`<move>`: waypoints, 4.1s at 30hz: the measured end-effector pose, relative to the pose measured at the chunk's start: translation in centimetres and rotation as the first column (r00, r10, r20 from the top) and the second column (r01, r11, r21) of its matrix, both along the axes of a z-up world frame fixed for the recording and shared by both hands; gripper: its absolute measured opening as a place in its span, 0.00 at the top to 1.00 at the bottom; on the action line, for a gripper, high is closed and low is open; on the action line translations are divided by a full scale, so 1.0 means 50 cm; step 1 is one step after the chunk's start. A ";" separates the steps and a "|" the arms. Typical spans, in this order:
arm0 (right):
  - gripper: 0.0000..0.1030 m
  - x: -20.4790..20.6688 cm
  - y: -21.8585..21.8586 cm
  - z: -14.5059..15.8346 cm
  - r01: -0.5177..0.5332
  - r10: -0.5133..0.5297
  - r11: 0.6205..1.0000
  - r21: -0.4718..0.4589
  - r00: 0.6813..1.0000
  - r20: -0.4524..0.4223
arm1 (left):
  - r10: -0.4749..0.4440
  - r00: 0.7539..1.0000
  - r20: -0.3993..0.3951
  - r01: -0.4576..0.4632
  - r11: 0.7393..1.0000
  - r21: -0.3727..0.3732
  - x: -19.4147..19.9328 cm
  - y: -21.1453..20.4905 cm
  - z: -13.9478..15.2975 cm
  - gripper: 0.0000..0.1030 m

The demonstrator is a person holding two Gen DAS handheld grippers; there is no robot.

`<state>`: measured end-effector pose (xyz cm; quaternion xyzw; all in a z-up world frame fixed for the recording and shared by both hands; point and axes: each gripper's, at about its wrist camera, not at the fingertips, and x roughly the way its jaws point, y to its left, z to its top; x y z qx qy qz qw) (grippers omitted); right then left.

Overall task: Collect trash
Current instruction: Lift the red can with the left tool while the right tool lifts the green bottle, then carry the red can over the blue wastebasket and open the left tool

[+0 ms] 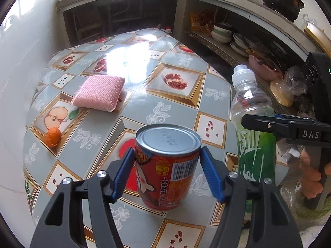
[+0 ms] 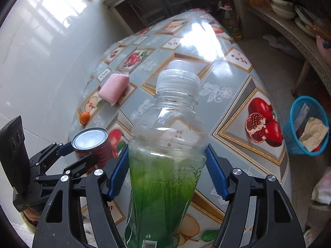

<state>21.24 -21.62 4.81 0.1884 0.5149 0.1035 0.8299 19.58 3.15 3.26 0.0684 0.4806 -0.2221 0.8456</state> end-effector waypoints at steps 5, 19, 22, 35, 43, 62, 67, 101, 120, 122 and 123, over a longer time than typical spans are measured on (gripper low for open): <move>0.36 -0.012 -0.005 0.019 0.011 -0.011 1.000 -0.009 0.999 0.047 | 0.001 1.000 0.026 -0.001 1.000 -0.018 -0.008 -0.002 0.016 0.39; 0.36 -0.027 -0.030 0.050 0.049 -0.050 0.999 0.012 0.993 0.105 | 0.020 0.996 0.085 -0.014 0.998 -0.065 -0.006 0.007 0.054 0.40; 0.36 -0.030 -0.038 0.057 0.059 -0.062 0.998 0.023 0.992 0.114 | 0.030 0.995 0.093 -0.022 0.997 -0.079 -0.003 0.015 0.064 0.40; 0.36 -0.037 -0.059 0.062 0.080 -0.086 0.995 0.052 0.989 0.122 | 0.061 0.992 0.114 -0.049 0.993 -0.111 0.007 0.036 0.086 0.40; 0.36 -0.040 -0.066 0.063 0.086 -0.094 0.994 0.067 0.988 0.125 | 0.059 0.992 0.114 -0.046 0.992 -0.115 0.008 0.034 0.088 0.40; 0.36 -0.077 -0.131 0.083 0.162 -0.179 0.980 0.112 0.970 0.162 | -0.001 0.991 0.132 0.019 0.990 -0.138 0.023 -0.024 0.115 0.40; 0.36 -0.095 -0.168 0.092 0.202 -0.223 0.971 0.130 0.959 0.176 | -0.042 0.989 0.145 0.062 0.988 -0.143 0.030 -0.063 0.131 0.40; 0.36 -0.422 -0.556 0.065 0.870 -0.854 0.492 0.023 0.477 0.207 | -0.457 0.884 -0.098 0.423 0.871 -0.248 0.151 -0.642 0.090 0.40; 0.36 -0.317 -0.690 -0.165 0.956 -0.960 0.281 0.083 0.280 0.025 | -0.442 0.812 -0.382 0.440 0.893 -0.098 0.221 -1.026 -0.201 0.40; 0.36 -0.310 -0.696 -0.182 0.960 -0.964 0.266 0.083 0.265 0.015 | -0.416 0.813 -0.406 0.420 0.904 -0.085 0.229 -1.052 -0.231 0.37; 0.36 -0.308 -0.699 -0.191 0.962 -0.965 0.261 0.079 0.261 0.009 | -0.403 0.815 -0.417 0.409 0.909 -0.080 0.234 -1.059 -0.244 0.33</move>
